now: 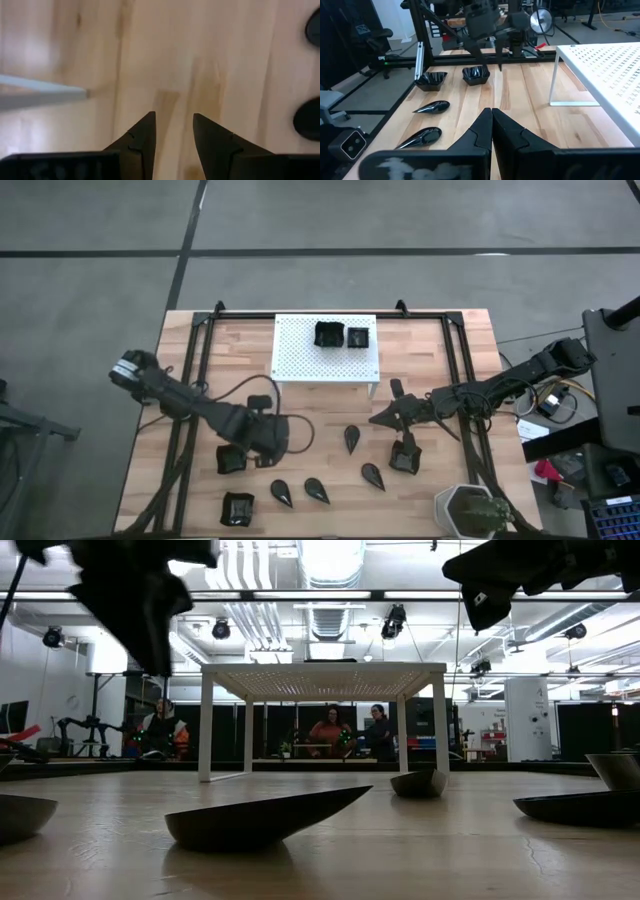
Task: Pick & Place Mini shaped plates
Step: Stack the distorted square plate on top of the distorted square plate on the shelf
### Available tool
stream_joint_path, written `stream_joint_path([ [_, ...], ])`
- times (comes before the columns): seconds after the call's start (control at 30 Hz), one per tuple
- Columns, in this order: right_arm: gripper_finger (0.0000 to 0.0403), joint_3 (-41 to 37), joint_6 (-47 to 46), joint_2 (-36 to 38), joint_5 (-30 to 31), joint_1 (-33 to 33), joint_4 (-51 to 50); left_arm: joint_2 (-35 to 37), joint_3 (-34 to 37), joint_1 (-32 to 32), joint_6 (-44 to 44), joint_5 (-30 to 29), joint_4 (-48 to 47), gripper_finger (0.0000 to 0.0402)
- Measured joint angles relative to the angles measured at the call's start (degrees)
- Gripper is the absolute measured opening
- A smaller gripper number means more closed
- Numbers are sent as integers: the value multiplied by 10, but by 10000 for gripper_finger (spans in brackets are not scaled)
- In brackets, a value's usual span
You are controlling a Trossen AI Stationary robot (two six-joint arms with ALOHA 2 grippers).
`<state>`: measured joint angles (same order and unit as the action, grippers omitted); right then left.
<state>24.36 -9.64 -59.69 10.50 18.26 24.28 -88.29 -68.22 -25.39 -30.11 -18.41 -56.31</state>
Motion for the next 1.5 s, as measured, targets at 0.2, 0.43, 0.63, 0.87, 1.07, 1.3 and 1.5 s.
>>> stream_joint_path([
  [0.2, 8, 0, 2, 0, 0, 0, 0, 5, 29, -40, -71, 4, 1, 124],
  [0.43, 8, 0, 2, 0, 1, 0, 0, 5, 31, -90, -149, 42, 1, 124],
  [0.63, 8, 0, 6, 0, 2, 0, 1, 5, 44, -142, -210, 74, 1, 124],
  [0.87, 8, 0, 11, 0, 2, -2, 12, 5, 62, -181, -225, 128, 1, 124],
  [1.07, 8, 3, 24, 0, 2, -2, 13, 5, 75, -195, -263, 135, 4, 124],
  [1.3, 8, 7, 36, 1, 2, -2, 14, 5, 112, -226, -313, 152, 10, 124],
  [1.5, 8, 7, 41, 1, 2, -2, 14, 5, 117, -237, -327, 145, 18, 124],
])
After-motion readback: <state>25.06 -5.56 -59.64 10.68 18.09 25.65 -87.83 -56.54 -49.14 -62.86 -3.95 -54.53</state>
